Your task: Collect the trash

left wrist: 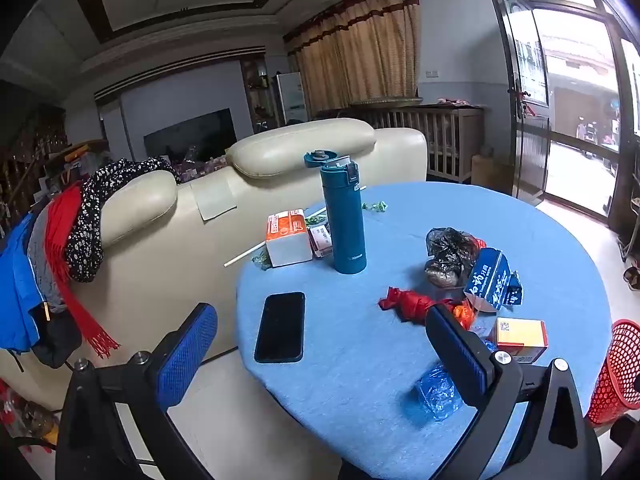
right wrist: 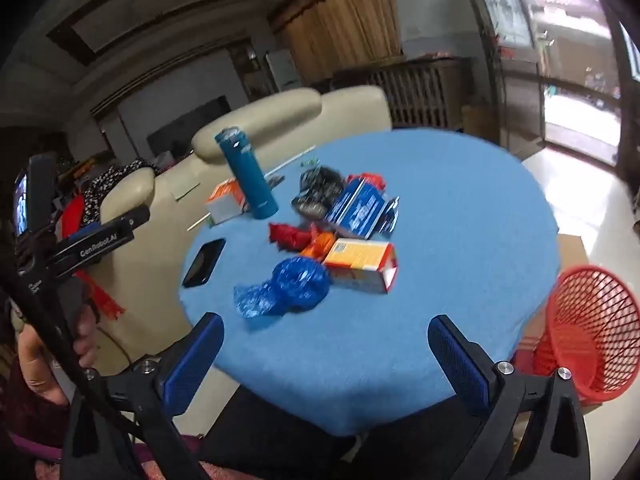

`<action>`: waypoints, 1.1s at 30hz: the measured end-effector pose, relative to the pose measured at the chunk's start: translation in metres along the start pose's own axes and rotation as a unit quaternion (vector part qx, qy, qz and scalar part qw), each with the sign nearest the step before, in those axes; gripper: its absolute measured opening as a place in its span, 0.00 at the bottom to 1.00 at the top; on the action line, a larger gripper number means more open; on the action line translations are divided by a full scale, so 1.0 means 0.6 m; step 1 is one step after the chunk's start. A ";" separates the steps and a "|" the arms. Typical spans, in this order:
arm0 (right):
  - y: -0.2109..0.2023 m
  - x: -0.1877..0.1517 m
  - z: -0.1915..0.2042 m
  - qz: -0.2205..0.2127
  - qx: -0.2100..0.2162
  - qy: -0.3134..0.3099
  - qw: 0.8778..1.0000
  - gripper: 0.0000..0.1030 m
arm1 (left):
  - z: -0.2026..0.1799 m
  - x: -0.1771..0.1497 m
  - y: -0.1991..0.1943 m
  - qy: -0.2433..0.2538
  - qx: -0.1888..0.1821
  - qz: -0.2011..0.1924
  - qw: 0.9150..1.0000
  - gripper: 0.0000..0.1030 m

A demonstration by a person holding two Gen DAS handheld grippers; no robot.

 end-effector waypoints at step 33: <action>-0.006 0.029 0.008 -0.018 0.019 -0.061 0.998 1.00 | -0.009 -0.016 0.020 0.024 -0.002 0.011 1.000 1.00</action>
Point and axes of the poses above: each gripper's, at about its wrist camera, not at the fingertips, and y roughly the way its jaws point, z to its left, x to its top, the point moved 6 cm from there along y, roughly the way its jaws point, and after that the axes turned 10 degrees about y, right-handed, at the moved point
